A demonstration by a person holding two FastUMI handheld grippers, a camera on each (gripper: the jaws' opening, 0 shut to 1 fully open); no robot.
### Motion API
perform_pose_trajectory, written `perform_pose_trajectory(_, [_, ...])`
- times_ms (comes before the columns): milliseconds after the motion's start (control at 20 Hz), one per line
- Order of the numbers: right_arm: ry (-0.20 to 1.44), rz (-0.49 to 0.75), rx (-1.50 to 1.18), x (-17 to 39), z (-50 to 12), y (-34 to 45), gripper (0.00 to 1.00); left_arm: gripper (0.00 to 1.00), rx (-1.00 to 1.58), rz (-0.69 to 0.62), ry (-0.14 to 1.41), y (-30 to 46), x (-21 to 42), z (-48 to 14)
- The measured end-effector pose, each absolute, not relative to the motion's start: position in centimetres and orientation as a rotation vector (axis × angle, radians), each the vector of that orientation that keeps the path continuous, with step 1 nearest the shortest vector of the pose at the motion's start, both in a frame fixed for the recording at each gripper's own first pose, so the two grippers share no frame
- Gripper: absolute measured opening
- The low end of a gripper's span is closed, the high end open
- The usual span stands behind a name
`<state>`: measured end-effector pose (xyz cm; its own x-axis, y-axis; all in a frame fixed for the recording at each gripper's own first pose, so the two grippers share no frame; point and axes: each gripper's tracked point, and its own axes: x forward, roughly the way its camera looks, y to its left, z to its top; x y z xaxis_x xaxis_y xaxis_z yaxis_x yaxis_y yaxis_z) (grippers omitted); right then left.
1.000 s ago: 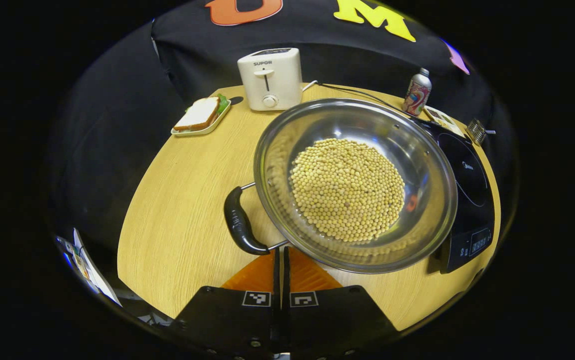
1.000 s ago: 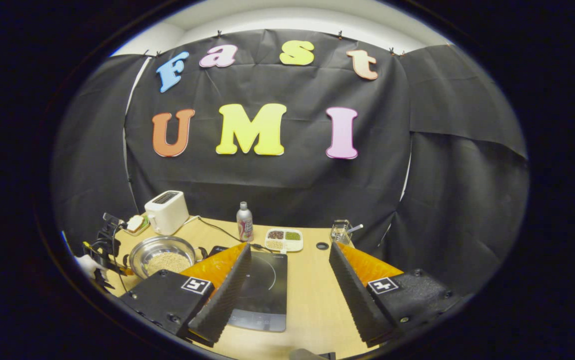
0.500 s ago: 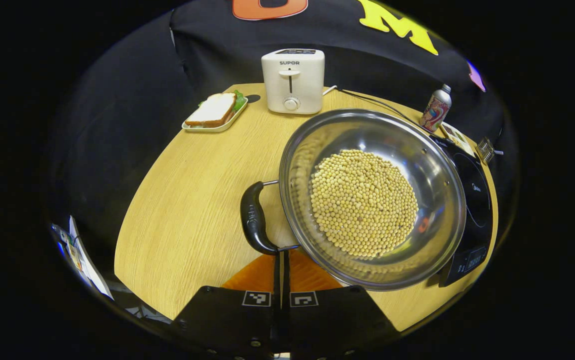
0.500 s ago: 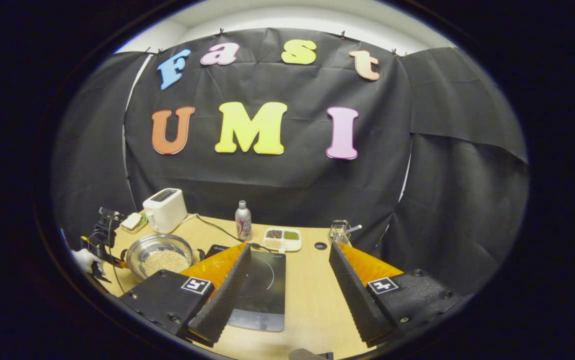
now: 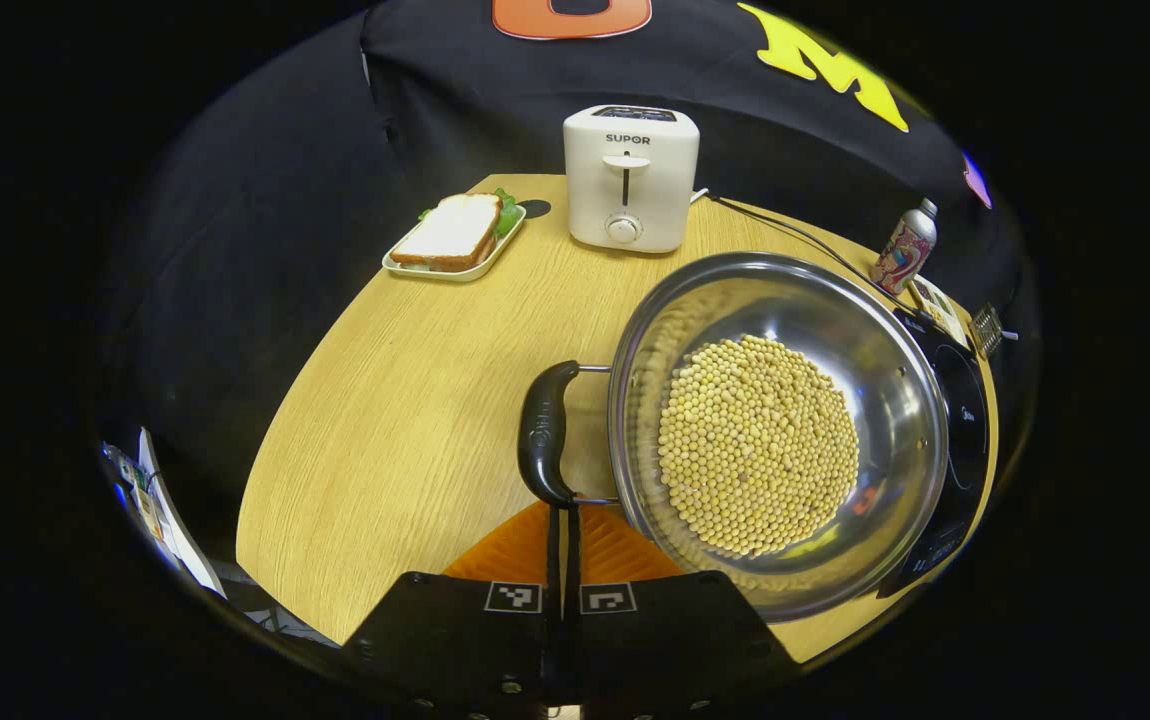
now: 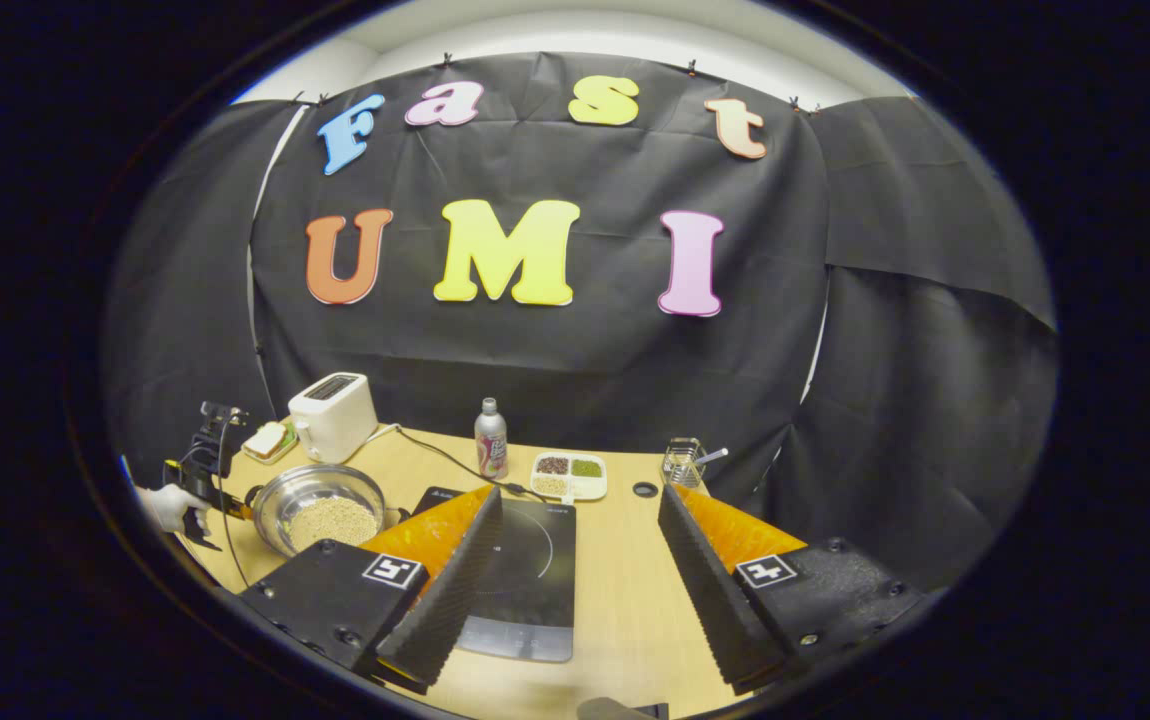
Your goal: First push the handle of the pot to place it horizontally, then grasp the pot with both hands and set it on the induction cooktop.
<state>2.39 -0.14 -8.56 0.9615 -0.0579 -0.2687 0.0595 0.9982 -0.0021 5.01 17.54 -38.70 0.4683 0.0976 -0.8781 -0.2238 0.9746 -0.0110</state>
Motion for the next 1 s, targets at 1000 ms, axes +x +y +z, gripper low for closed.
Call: perform_pose_trajectory(1000, [0.391, 0.066, 0.063, 5.2, -13.2, 7.0, 0.96, 0.00, -0.086, 0.070, 0.989, 19.0, 7.4, -37.2])
